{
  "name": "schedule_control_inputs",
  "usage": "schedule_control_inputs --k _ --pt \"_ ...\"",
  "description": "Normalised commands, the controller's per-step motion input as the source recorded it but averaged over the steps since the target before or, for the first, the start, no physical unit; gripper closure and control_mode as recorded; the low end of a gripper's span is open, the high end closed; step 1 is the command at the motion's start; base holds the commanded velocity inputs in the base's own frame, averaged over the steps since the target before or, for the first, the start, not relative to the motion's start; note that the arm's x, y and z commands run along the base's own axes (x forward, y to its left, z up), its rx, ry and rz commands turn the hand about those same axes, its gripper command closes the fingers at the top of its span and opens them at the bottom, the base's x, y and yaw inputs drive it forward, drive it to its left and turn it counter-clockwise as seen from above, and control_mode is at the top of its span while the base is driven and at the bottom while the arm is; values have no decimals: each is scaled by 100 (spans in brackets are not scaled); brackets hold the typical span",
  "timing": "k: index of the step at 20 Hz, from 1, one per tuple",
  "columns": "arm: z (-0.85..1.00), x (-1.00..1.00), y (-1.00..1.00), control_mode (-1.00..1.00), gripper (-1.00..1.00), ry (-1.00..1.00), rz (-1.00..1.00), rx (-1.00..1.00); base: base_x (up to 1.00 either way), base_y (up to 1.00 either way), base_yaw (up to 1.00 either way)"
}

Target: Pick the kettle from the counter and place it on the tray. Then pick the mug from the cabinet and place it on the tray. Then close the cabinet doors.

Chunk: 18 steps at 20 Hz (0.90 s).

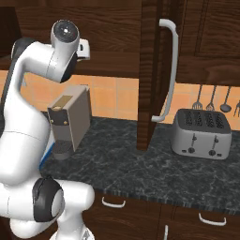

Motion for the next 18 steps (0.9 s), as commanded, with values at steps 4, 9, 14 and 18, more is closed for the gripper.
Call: schedule_control_inputs --k 4,9,14,18 --pt "-3 39 23 -100 -100 0 0 0 0 0 0" --pt "-10 38 1 -100 -100 4 1 0 0 0 0" --pt "-3 18 -1 -100 -100 0 5 0 0 0 0" --pt "-5 26 1 -100 -100 0 3 0 0 0 0"
